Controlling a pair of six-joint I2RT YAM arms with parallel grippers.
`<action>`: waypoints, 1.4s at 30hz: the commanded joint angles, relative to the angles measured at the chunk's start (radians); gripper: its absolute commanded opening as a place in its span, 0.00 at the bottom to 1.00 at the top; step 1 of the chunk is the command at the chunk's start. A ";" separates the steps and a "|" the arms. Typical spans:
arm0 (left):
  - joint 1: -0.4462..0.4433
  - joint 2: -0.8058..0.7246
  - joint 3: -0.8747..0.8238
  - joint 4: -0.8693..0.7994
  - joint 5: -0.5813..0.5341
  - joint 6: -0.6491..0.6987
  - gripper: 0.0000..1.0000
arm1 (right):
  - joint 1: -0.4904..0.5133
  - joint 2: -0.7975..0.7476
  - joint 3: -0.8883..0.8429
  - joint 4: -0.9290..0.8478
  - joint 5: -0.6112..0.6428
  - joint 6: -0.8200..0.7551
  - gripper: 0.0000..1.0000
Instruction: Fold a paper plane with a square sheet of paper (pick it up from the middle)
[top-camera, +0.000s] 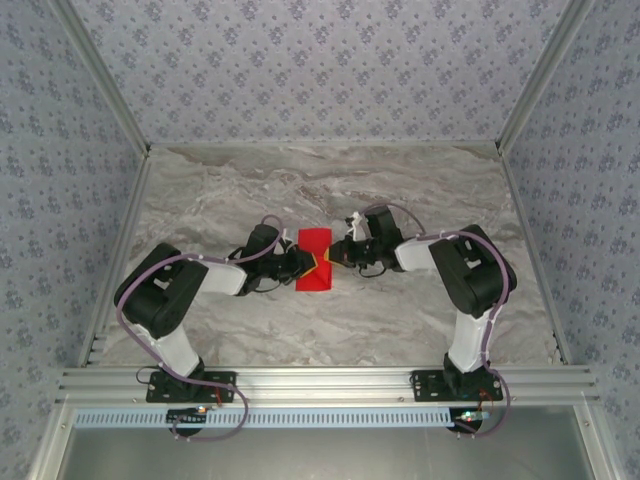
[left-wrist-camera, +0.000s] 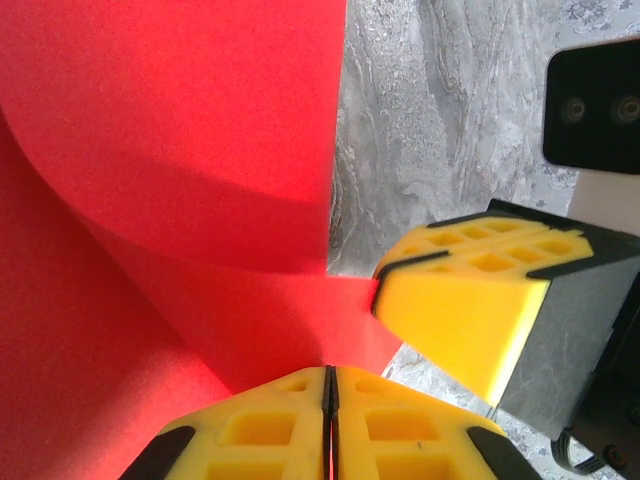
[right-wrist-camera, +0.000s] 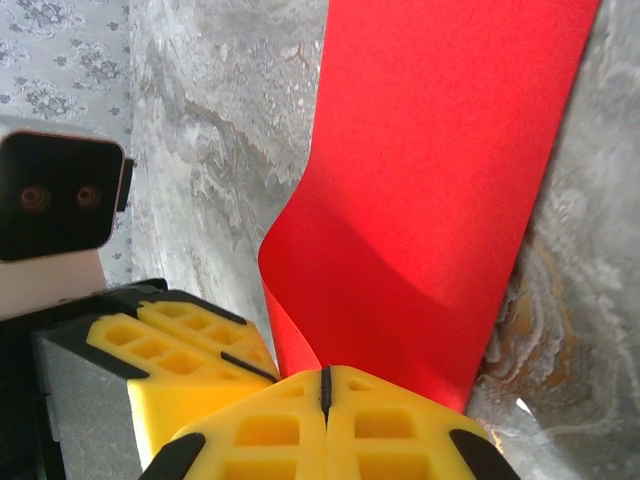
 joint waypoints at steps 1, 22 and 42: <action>-0.005 -0.004 0.027 0.036 0.022 0.021 0.10 | -0.016 0.030 0.038 -0.041 -0.002 -0.067 0.02; -0.011 0.053 0.077 0.041 0.060 0.028 0.10 | -0.018 0.085 0.099 -0.157 -0.054 -0.175 0.05; -0.014 0.085 0.074 0.017 0.068 0.039 0.08 | -0.003 0.124 0.177 -0.309 -0.016 -0.253 0.06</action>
